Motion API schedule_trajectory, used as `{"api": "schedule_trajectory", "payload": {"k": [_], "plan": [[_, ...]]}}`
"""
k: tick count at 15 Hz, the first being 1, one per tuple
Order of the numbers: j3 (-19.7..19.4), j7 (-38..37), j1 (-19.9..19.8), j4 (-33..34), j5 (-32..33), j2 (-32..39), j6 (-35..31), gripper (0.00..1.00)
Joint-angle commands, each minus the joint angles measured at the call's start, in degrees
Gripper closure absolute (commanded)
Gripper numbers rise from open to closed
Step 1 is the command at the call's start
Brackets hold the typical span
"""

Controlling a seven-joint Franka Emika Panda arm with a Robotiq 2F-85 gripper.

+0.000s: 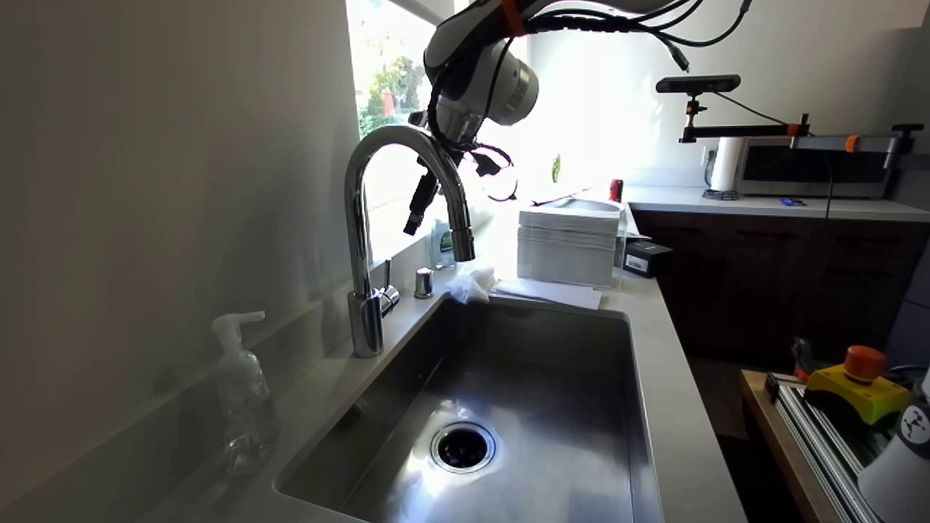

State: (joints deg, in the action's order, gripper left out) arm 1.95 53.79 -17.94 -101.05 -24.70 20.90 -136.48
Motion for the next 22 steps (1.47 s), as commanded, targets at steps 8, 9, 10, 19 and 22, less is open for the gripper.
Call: {"api": "schedule_trajectory", "payload": {"k": [8, 9, 10, 19, 22], "plan": [[-5.1, -4.8, 2.6, -14.7, 6.7, -15.0, 0.9, 0.00], [-5.7, -5.0, 2.7, -15.8, 7.3, -16.2, 0.5, 0.00], [-6.3, -5.3, 2.9, -16.9, 7.7, -17.5, 0.6, 0.00], [-11.0, -4.0, 4.7, -20.6, 9.6, -23.5, 0.1, 0.00], [-11.7, -4.2, 5.2, -22.1, 10.3, -25.1, 0.1, 0.00]]}}
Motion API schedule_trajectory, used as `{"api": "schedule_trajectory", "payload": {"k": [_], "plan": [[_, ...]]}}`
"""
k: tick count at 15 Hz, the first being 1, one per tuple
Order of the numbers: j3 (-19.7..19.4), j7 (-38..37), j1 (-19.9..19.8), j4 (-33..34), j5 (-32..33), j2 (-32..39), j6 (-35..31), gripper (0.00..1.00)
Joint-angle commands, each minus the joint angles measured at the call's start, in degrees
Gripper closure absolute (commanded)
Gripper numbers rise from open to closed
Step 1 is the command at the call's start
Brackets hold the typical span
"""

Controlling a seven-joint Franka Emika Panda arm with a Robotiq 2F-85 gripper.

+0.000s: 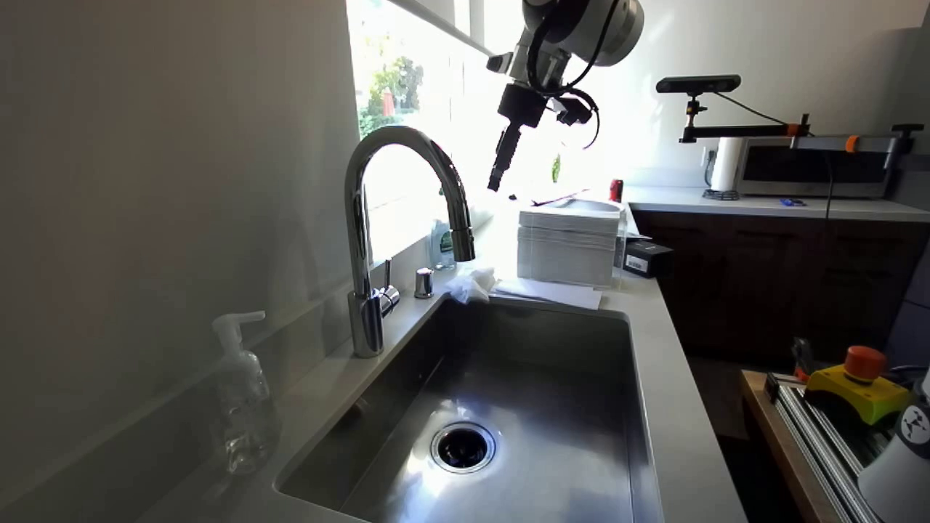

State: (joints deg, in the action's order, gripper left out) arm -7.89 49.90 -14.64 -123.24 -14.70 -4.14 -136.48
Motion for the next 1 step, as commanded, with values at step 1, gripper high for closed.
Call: {"api": "schedule_trajectory", "payload": {"k": [1], "plan": [[-1.8, -0.3, 1.9, -0.1, 0.4, -0.2, 0.1, 0.00]]}}
